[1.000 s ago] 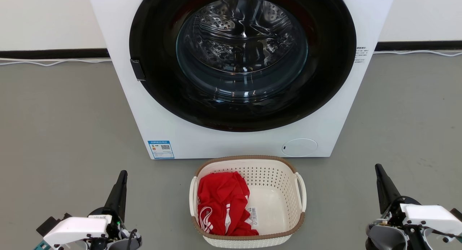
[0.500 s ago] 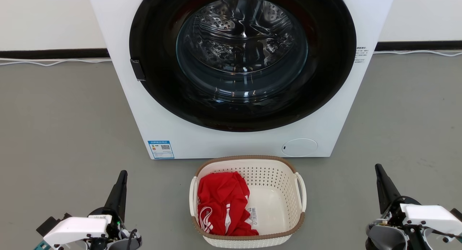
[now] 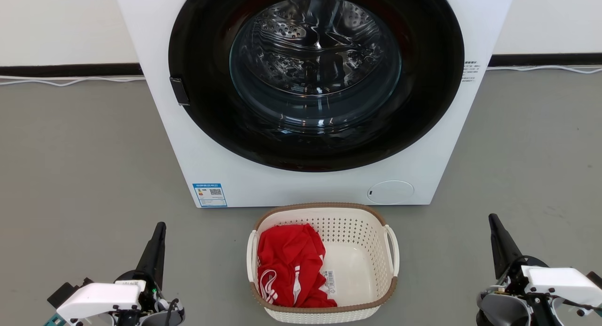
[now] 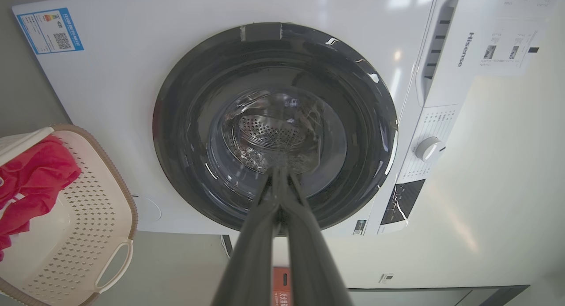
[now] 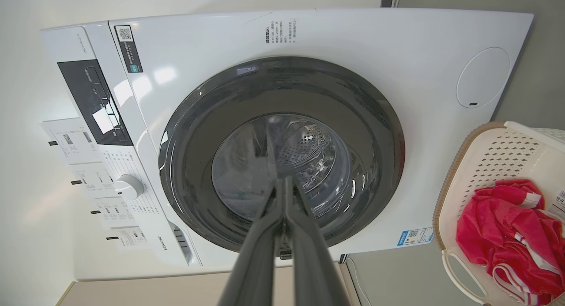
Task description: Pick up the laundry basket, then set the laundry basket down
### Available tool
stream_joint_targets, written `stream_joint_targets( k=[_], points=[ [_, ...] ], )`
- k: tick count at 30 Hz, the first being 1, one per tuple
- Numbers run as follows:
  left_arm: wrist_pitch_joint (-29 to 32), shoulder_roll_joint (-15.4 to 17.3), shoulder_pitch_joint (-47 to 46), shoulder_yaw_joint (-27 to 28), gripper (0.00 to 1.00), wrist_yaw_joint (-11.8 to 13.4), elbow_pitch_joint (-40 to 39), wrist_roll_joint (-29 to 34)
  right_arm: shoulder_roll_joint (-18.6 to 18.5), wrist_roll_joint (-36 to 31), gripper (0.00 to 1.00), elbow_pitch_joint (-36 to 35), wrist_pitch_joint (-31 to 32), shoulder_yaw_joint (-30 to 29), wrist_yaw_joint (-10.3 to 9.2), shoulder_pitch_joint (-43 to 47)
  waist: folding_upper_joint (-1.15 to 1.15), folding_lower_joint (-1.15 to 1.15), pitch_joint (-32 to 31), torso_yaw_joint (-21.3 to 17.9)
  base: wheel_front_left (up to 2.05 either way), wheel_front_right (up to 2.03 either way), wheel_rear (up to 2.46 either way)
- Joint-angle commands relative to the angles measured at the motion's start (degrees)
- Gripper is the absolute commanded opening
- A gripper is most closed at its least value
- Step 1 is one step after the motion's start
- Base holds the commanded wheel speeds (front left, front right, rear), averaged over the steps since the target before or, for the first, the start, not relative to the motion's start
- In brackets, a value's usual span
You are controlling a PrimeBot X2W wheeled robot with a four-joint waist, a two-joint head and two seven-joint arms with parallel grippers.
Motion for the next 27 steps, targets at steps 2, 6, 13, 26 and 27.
stream_joint_targets(
  k=[2, 6, 13, 26, 27],
  points=[
    [0.4, 0.6, -2.0, 1.8, 0.00, -0.4, -1.7, -0.3, -0.2, 0.4, 0.00, -1.8, 0.6, 1.1, 0.41, -1.3, 0.00, 0.00, 0.0, 0.0, 0.00, 0.00, 0.00],
    [0.4, 0.6, -2.0, 1.8, 0.00, -0.4, -1.7, -0.3, -0.2, 0.4, 0.00, -1.8, 0.6, 1.1, 0.41, -1.3, 0.00, 0.00, 0.0, 0.0, 0.00, 0.00, 0.00],
    [0.4, 0.6, -2.0, 1.8, 0.00, -0.4, -1.7, -0.3, -0.2, 0.4, 0.00, -1.8, 0.6, 1.1, 0.41, -1.3, 0.00, 0.00, 0.0, 0.0, 0.00, 0.00, 0.00],
    [0.4, 0.6, -2.0, 1.8, 0.00, -0.4, -1.7, -0.3, -0.2, 0.4, 0.00, -1.8, 0.6, 1.1, 0.41, -1.3, 0.00, 0.00, 0.0, 0.0, 0.00, 0.00, 0.00],
    [0.4, 0.6, -2.0, 1.8, 0.00, -0.4, -1.7, -0.3, -0.2, 0.4, 0.00, -1.8, 0.6, 1.1, 0.41, -1.3, 0.00, 0.00, 0.0, 0.0, 0.00, 0.00, 0.00]
  ],
)
